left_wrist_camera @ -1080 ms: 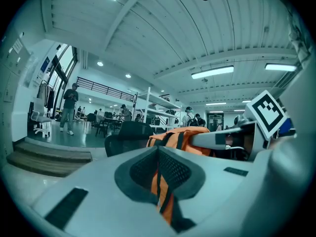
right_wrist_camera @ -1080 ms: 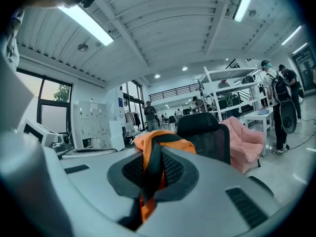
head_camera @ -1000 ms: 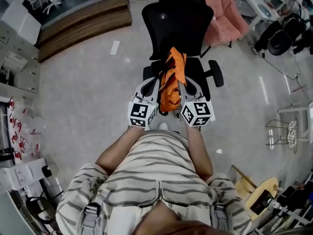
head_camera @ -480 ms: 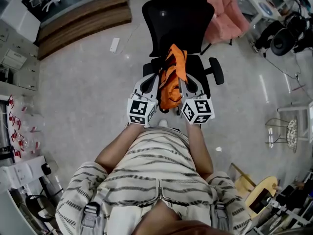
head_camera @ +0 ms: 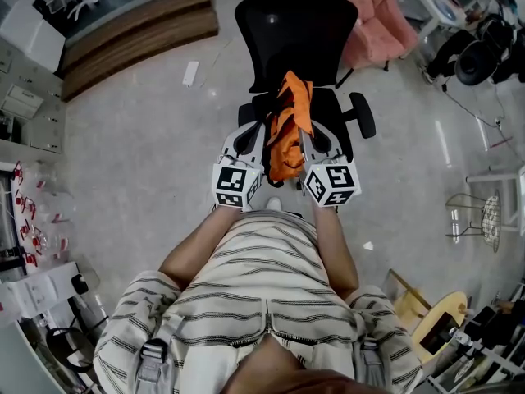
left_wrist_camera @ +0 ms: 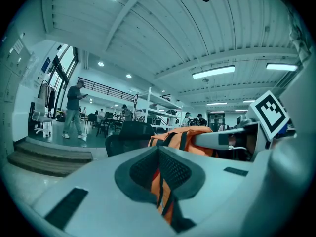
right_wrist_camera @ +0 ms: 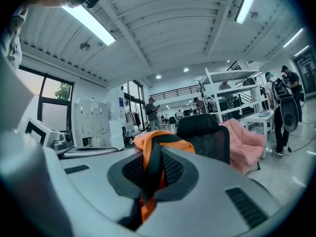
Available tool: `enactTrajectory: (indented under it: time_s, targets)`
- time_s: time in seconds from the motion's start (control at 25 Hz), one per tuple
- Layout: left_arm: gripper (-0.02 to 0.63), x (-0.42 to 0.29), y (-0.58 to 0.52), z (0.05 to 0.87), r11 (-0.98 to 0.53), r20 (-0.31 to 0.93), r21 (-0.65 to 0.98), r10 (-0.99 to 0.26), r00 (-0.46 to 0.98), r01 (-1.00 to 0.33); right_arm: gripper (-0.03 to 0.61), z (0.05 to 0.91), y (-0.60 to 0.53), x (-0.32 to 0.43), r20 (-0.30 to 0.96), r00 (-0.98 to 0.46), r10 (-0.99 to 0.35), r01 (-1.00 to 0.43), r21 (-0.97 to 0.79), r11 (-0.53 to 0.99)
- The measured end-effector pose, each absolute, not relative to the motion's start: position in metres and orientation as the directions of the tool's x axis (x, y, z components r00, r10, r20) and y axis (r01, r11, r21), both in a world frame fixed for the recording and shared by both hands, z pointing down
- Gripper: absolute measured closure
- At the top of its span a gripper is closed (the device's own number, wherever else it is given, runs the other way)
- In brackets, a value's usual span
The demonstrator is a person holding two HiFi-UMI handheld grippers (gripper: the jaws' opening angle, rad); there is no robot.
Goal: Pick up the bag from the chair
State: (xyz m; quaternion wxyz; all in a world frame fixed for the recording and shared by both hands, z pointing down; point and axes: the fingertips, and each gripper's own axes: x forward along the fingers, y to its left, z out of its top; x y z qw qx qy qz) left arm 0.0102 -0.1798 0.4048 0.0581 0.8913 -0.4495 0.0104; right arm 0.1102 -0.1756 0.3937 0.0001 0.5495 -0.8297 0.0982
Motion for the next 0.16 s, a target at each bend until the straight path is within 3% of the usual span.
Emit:
enactTrajectory:
  time_s: [0.16]
  targets:
    - [0.592, 0.0104, -0.1821, 0.4021, -0.589, 0.065, 0.094, -0.801, 0.596, -0.802, 0.554, 0.3928, -0.1772, 0.1087, 0.11, -0.402, -0.909, -0.91, -0.163, 0.382]
